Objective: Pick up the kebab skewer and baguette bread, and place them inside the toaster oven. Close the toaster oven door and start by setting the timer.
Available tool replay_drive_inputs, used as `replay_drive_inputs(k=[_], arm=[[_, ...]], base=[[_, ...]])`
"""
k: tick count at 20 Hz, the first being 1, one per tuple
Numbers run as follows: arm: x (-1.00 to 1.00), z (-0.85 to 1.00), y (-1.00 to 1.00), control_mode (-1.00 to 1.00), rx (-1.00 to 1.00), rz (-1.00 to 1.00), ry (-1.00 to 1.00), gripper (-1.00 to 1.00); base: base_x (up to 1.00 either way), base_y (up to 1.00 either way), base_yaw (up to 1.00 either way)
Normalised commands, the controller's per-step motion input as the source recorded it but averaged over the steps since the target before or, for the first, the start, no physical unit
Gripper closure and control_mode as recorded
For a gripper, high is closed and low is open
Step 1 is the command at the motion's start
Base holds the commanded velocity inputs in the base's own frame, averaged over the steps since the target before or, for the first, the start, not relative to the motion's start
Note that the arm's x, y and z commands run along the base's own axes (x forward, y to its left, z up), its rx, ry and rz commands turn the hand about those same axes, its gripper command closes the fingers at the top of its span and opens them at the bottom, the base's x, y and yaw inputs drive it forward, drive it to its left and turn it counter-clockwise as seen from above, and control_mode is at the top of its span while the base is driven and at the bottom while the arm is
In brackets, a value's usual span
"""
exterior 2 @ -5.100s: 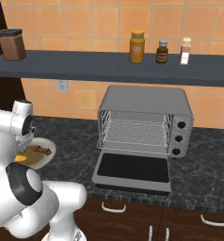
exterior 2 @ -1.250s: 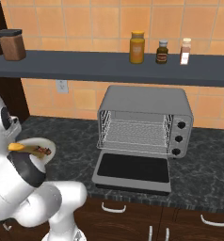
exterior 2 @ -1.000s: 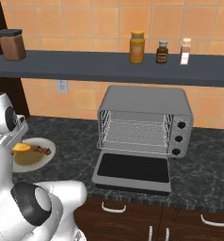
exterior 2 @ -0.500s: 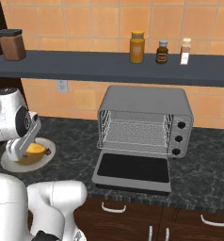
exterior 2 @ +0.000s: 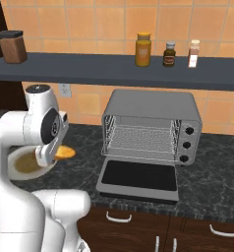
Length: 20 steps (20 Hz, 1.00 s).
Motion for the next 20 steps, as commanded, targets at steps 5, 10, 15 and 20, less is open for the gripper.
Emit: replay_drive_inputs(k=[5, 10, 15, 20], arm=[[-0.04, 0.13, -0.88, -1.00, 0.00, 0.00, -0.03, 1.00], [0.00, 0.03, -0.71, -1.00, 0.00, 0.00, -0.11, 1.00], [0.04, 0.07, -0.93, -1.00, 0.00, -0.02, -0.03, 1.00], [0.21, 0.00, -0.79, -1.00, 0.00, -0.03, -0.05, 1.00]], base=[[0.00, 0.00, 0.00], [0.00, 0.00, 0.00], [0.00, 0.00, 0.00], [0.00, 0.00, 0.00]])
